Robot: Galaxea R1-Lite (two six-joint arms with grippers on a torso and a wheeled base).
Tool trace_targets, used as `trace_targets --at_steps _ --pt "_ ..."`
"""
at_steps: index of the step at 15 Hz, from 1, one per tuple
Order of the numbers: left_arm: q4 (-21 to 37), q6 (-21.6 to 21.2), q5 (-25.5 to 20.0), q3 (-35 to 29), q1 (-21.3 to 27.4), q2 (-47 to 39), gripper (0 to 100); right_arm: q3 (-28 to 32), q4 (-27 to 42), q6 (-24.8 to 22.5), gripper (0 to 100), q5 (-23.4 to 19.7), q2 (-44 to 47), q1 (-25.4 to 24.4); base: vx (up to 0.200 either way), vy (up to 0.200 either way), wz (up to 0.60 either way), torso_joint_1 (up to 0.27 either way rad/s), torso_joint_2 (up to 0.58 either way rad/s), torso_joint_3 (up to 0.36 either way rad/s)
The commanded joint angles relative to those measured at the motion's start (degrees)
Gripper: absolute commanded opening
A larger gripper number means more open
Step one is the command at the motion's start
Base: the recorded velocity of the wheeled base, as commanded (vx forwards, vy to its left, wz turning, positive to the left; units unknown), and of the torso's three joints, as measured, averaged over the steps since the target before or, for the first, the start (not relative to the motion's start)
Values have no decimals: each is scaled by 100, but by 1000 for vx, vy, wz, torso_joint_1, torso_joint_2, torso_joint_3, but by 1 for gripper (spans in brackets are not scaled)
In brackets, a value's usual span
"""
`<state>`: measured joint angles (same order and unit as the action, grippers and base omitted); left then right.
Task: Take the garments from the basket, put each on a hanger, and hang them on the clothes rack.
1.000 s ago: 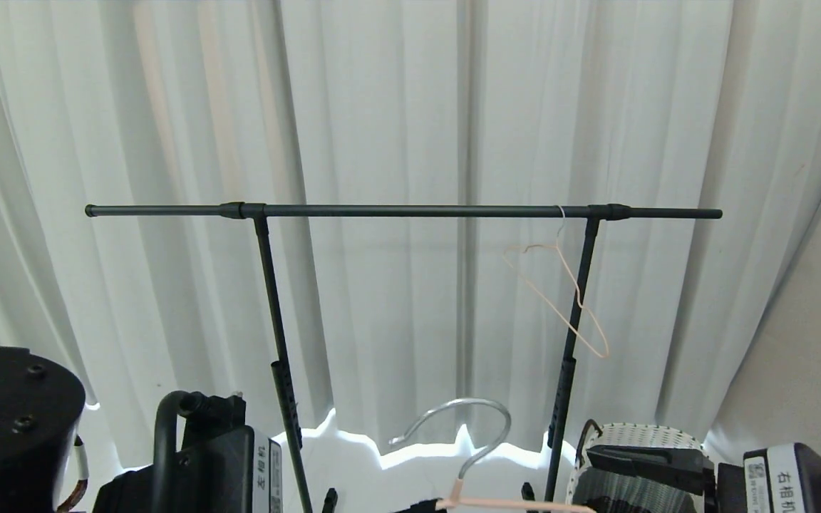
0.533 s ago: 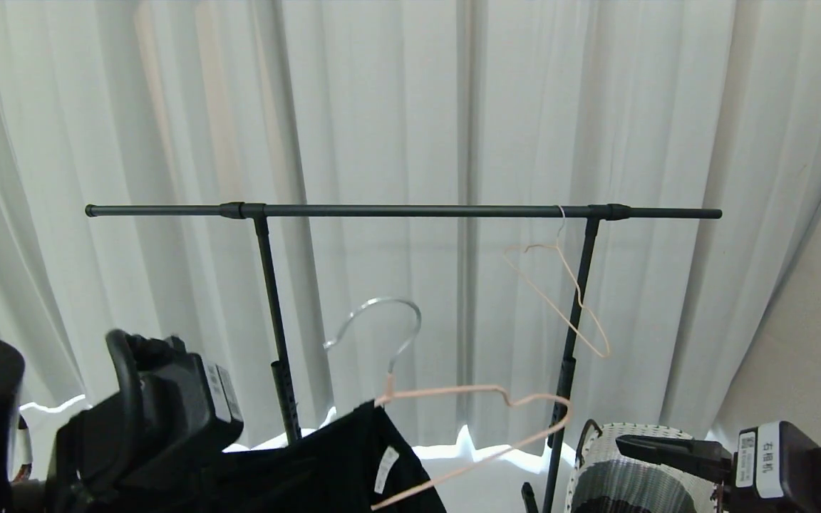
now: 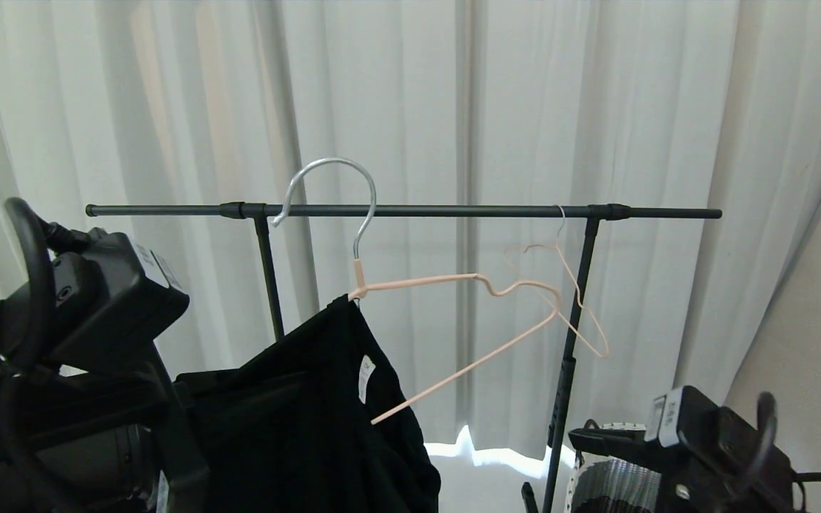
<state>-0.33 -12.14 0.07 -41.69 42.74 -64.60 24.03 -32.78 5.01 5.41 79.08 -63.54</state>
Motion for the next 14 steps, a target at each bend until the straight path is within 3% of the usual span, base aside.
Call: trace_targets --at_steps 1,3,6,14 --pt "-2 -7 1 -41 41 9 0 427 -9 255 100 12 653 -27 0 0 0 0 0 0" --pt "-29 -7 1 -67 94 9 0 744 -141 439 100 30 1074 -80 0 0 0 0 0 0" --pt "-108 -7 1 -58 208 -18 0 753 -782 501 100 162 1646 -256 0 0 0 0 0 0" --pt "-125 -16 1 -50 393 -9 0 779 -782 624 100 531 1997 -273 0 0 0 0 0 0"
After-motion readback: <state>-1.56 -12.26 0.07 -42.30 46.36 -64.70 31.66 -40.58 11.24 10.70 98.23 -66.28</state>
